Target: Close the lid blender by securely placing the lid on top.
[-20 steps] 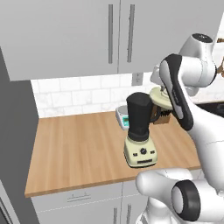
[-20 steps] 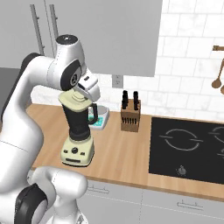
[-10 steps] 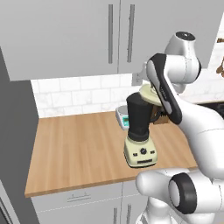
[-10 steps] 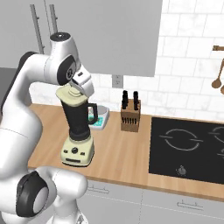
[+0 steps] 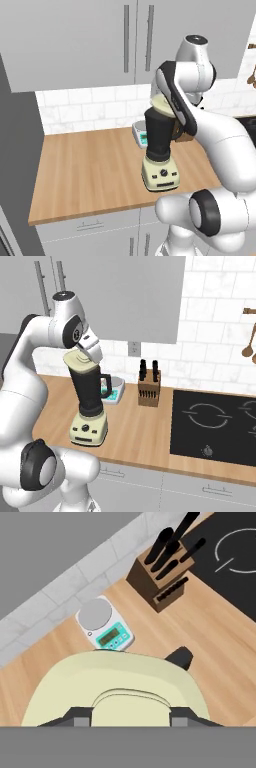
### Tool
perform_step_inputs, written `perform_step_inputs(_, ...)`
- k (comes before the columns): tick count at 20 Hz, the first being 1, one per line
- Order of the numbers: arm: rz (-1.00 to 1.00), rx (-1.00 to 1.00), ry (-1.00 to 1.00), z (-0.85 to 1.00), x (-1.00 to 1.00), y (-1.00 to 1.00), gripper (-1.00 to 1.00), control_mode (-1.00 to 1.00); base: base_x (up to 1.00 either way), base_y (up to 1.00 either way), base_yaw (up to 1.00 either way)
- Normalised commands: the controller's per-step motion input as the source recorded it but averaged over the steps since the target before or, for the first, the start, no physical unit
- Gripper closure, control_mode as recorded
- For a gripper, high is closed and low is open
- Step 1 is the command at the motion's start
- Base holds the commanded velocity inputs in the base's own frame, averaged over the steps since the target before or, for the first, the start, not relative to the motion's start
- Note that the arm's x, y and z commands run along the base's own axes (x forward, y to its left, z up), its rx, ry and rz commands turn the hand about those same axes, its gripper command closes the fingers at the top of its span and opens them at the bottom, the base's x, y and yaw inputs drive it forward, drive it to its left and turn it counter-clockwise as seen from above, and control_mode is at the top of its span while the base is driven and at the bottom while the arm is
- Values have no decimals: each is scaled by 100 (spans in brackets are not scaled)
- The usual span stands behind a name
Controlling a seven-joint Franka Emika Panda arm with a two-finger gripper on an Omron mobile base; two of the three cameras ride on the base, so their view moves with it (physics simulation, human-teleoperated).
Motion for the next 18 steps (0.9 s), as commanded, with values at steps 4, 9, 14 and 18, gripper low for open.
perform_step_inputs(4, -12, 0, 2, 0, 13, 14, 100, -100, 0, 0, 0)
perform_step_inputs(9, -12, 0, 2, -1, 12, 6, 100, -100, 0, 0, 0)
perform_step_inputs(14, -9, 0, 5, -10, 8, 0, 100, -100, 0, 0, 0)
perform_step_inputs(18, -7, 0, 4, -15, 7, 0, 100, -100, 0, 0, 0)
